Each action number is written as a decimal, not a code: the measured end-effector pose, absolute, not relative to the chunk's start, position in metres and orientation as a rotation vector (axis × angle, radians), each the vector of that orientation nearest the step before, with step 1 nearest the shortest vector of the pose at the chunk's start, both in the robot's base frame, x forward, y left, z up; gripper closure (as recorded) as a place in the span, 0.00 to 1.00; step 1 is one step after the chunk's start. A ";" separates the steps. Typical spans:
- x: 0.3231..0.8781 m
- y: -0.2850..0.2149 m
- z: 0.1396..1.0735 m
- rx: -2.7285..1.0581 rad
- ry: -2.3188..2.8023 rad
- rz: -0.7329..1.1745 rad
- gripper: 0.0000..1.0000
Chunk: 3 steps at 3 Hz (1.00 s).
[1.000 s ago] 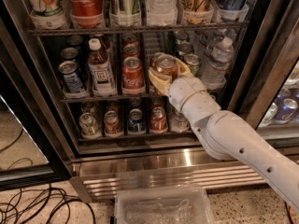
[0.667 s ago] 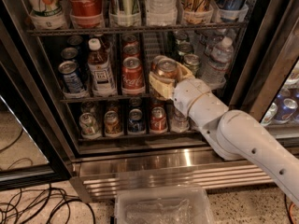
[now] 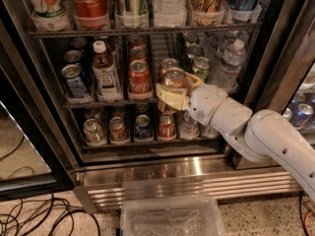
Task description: Pick orange can from middle shelf of fridge
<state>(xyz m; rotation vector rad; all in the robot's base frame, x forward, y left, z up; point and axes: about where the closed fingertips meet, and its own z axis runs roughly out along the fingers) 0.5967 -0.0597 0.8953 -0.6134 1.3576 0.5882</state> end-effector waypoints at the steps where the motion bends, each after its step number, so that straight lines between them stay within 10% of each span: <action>1: 0.589 -0.050 0.891 -0.682 1.323 0.692 1.00; 3: 0.585 -0.037 0.888 -0.711 1.321 0.736 1.00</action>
Offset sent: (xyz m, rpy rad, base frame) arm -0.0073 0.0089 -0.0040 0.0139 0.0003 0.1041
